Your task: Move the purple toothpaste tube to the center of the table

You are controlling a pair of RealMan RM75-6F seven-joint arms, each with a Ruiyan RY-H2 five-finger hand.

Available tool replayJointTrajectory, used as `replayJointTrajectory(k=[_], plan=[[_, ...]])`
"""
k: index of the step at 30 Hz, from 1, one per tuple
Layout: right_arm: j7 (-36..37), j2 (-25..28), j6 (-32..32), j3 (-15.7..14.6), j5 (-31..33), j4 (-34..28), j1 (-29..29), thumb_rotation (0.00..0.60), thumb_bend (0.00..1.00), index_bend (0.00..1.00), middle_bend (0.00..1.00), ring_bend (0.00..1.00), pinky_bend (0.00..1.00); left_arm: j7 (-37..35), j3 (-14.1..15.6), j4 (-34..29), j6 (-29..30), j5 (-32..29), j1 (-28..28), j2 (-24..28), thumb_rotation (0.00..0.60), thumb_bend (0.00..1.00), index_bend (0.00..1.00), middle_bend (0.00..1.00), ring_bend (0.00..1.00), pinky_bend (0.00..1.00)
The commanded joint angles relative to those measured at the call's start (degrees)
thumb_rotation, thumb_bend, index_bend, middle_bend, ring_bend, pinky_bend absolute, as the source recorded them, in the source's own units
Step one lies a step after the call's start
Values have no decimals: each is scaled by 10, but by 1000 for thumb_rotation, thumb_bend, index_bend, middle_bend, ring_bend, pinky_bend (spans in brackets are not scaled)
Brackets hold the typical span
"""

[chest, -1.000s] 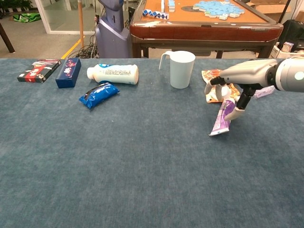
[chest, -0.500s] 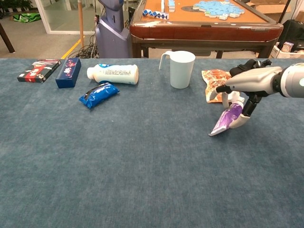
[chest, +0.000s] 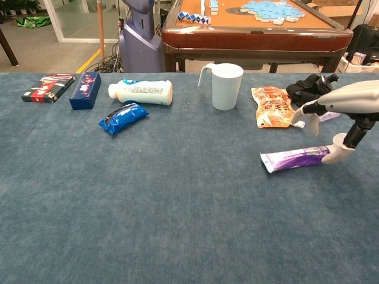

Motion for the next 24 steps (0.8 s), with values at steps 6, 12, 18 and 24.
replayJointTrajectory(k=[6, 12, 18, 24], plan=[[-8, -19, -21, 7, 27, 43, 16, 461, 0, 138, 323, 110, 107, -3, 3, -3, 10, -1, 7, 3, 600, 122, 0, 27, 32, 102], [-24, -21, -34, -11, 47, 44, 19, 461, 0, 137, 322, 109, 107, -6, 4, -2, 12, -4, 11, 5, 600, 123, 0, 26, 32, 102], [-18, -20, -36, -26, 43, 38, 10, 461, 0, 138, 322, 109, 106, -4, 5, -2, 10, 4, 7, 1, 600, 123, 0, 27, 32, 102], [12, -6, -17, -38, 2, 4, -17, 461, 0, 138, 322, 109, 99, -4, 4, -3, 9, 7, 5, 2, 600, 122, 0, 27, 32, 102]])
